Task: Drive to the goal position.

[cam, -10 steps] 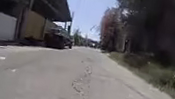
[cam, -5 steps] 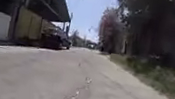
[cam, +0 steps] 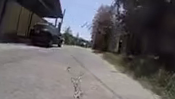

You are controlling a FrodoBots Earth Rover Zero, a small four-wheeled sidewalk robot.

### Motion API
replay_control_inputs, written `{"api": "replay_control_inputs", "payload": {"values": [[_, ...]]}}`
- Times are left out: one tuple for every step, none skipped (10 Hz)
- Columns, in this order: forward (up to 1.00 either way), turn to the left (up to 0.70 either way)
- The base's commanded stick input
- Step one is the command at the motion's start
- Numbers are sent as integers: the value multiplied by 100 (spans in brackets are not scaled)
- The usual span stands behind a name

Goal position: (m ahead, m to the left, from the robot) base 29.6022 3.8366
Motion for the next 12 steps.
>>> {"api": "replay_control_inputs", "payload": {"values": [[100,1],[100,1],[100,1],[100,1],[100,1],[100,1],[100,1],[100,1],[100,1],[100,1],[100,1],[100,1]]}}
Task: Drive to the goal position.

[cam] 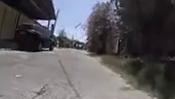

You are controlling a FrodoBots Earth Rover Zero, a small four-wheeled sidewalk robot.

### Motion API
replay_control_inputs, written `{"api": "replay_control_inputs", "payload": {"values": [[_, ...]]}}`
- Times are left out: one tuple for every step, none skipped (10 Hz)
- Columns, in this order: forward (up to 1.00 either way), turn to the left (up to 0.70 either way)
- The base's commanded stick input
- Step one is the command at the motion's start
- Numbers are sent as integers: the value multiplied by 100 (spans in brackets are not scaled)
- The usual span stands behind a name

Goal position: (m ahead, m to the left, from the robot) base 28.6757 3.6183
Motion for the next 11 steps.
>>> {"api": "replay_control_inputs", "payload": {"values": [[100,1],[100,1],[100,1],[100,1],[100,1],[100,1],[100,1],[100,1],[100,1],[100,1],[100,1]]}}
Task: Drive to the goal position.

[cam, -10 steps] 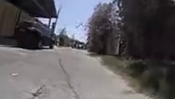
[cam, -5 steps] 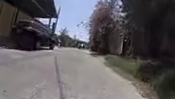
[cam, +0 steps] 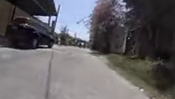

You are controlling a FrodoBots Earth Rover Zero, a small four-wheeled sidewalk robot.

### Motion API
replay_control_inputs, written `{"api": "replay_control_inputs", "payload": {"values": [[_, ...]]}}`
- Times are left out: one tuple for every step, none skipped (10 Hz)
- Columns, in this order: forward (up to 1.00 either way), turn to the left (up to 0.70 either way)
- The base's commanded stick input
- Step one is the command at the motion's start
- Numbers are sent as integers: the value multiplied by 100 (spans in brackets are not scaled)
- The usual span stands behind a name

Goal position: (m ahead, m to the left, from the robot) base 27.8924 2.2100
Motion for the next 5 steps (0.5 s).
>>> {"api": "replay_control_inputs", "payload": {"values": [[100,1],[100,1],[100,1],[100,1],[100,1]]}}
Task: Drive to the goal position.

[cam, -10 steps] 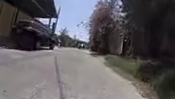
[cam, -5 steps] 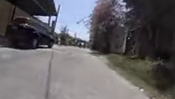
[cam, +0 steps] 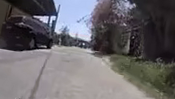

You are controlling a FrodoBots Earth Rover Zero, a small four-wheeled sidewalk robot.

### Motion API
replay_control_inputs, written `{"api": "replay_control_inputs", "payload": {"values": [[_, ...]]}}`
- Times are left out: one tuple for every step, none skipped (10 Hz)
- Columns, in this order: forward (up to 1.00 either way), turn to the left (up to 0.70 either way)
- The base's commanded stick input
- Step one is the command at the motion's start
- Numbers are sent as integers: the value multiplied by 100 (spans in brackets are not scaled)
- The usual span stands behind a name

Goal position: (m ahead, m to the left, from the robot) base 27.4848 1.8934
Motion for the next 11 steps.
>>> {"api": "replay_control_inputs", "payload": {"values": [[100,1],[100,1],[100,1],[100,1],[100,1],[100,1],[100,1],[100,1],[100,1],[100,1],[100,1]]}}
